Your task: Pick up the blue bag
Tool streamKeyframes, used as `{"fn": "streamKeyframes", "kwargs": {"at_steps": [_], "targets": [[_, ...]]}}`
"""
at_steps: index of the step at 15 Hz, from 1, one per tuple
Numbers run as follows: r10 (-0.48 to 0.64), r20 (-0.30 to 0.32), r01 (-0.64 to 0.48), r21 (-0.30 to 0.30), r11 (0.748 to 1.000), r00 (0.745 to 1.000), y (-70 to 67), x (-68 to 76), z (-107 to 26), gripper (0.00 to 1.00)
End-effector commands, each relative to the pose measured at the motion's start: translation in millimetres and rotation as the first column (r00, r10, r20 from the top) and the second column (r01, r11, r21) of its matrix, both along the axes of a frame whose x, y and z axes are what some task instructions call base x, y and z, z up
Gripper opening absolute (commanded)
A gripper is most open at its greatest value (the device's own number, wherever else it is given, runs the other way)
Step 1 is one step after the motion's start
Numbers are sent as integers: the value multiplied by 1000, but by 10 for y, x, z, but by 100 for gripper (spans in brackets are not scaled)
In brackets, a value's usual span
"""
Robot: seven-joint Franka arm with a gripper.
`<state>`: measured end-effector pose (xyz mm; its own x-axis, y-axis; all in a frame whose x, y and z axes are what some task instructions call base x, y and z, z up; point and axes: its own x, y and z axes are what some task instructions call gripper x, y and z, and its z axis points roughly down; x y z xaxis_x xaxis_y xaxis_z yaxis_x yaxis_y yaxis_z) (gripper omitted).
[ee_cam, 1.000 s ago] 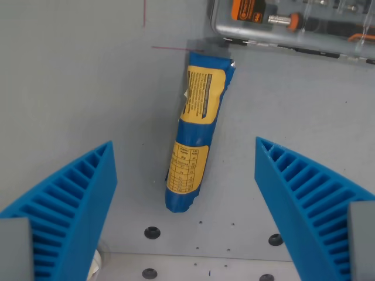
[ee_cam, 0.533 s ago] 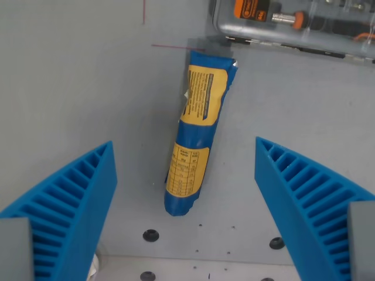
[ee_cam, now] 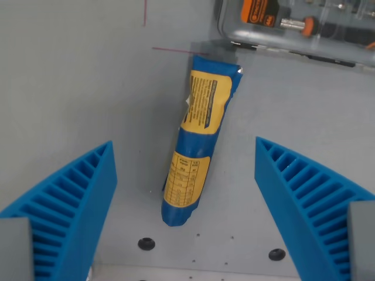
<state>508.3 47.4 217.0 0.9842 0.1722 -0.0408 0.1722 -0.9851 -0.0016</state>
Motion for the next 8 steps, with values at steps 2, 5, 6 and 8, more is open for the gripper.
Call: {"fn": "streamKeyframes", "kwargs": {"at_steps": [2, 5, 6, 8], "targets": [[73, 45, -74, 13, 997, 996, 20, 13, -74, 100], [84, 46, -85, 14, 996, 995, 23, 17, -113, 100], [87, 47, -88, 14, 996, 995, 24, 18, -123, 100], [92, 47, -92, 15, 996, 995, 25, 19, -140, 100]]}}
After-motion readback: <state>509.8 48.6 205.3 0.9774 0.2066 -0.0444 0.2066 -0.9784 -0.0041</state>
